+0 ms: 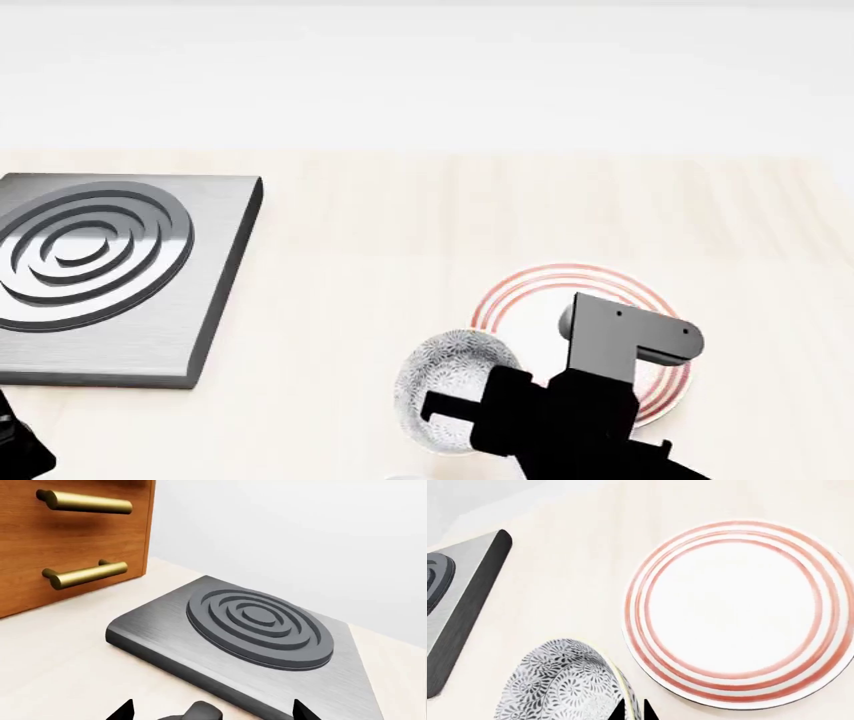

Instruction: Pick the akita bowl between the plate and the ramekin and place it on the plate.

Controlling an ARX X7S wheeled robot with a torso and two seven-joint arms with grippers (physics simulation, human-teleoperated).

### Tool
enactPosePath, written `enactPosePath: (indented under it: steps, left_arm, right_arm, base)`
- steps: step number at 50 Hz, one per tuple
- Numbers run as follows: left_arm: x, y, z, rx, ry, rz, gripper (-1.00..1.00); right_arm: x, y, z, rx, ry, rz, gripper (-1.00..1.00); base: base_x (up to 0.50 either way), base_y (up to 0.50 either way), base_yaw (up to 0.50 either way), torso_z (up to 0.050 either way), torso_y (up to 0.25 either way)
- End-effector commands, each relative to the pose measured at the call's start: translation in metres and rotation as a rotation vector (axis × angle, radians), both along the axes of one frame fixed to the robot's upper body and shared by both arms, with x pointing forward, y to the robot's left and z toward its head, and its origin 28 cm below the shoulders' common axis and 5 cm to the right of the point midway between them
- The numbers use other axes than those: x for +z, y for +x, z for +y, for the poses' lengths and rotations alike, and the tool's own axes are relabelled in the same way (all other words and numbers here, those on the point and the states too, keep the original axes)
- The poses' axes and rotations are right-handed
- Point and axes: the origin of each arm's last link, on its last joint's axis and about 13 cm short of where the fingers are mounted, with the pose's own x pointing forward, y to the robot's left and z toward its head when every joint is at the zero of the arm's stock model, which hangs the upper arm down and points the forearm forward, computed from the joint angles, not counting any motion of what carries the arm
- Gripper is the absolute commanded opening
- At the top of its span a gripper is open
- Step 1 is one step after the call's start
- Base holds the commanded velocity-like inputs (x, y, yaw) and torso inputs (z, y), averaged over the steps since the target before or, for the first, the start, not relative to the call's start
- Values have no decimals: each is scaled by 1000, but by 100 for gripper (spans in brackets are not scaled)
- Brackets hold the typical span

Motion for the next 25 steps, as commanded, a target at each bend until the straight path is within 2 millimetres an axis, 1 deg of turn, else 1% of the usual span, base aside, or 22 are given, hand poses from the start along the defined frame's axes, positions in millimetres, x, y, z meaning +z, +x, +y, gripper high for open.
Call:
enactPosePath:
  steps: [1, 16, 25]
  left_arm:
    - [1, 0, 0, 0, -1, 0, 100]
    - [1, 0, 0, 1, -3, 0, 100]
    - [0, 1, 0, 3, 9, -1, 100]
  right_arm:
    - [17, 7, -2, -9, 31, -34, -100]
    - [40, 34, -8, -61, 58, -38, -100]
    - [48, 51, -14, -95, 77, -18, -100]
  base:
    - [0, 0, 0, 0, 0]
    - [0, 0, 0, 0, 0]
    - [0, 0, 0, 0, 1]
